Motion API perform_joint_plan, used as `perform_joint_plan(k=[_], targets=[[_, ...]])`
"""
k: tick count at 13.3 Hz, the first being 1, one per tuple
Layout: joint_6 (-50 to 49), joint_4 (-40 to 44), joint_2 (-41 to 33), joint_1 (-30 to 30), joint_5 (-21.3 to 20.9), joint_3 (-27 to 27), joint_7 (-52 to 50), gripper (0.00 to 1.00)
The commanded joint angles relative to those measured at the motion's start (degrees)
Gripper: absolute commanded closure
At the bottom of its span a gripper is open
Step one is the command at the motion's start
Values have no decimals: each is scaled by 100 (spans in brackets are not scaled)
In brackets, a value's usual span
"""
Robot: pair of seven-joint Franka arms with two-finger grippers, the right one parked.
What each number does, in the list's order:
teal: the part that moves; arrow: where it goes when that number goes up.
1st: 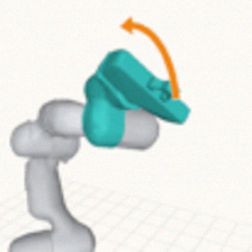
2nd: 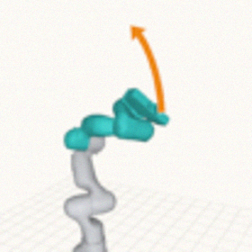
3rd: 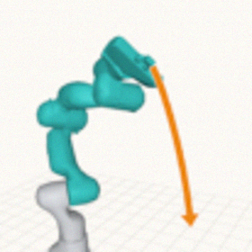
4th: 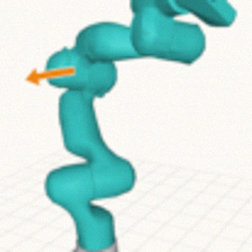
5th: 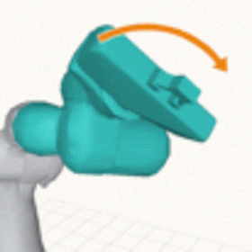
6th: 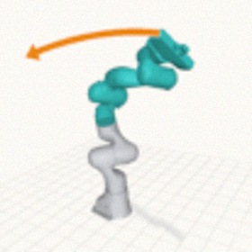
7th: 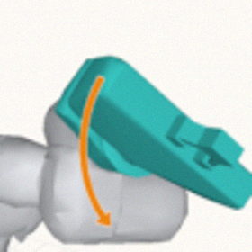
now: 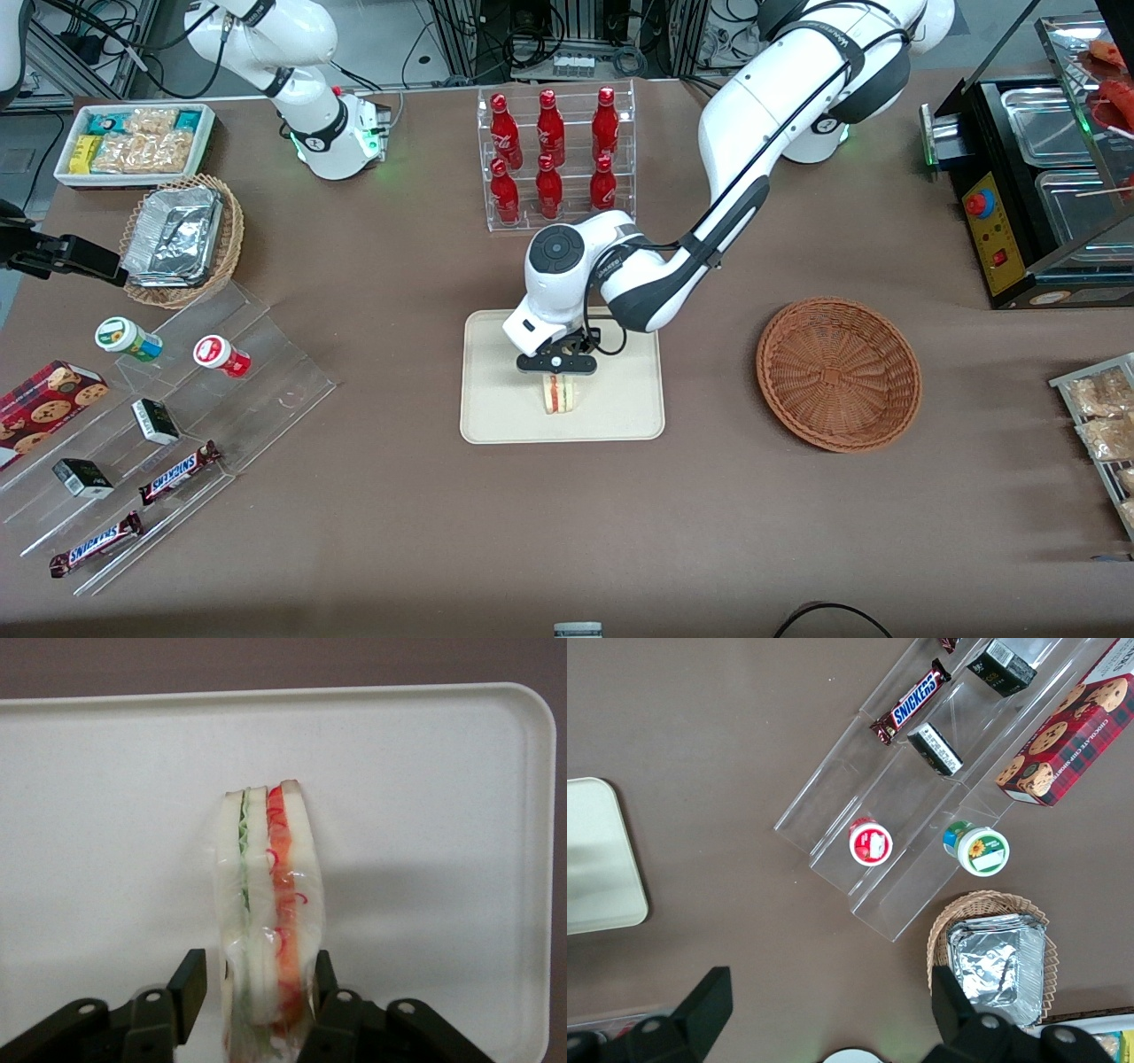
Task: Place sandwich from basket to tray
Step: 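Lower the sandwich onto the tray and open the left gripper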
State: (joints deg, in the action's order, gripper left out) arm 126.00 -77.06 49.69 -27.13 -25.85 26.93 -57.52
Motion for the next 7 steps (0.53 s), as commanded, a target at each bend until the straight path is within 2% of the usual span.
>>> perform_joint_plan(k=[1,7], targets=[[-180,182,-108,-82,-96,-30,-110,1],[-2173,-2,-1644,435,711,-30,-698,1]])
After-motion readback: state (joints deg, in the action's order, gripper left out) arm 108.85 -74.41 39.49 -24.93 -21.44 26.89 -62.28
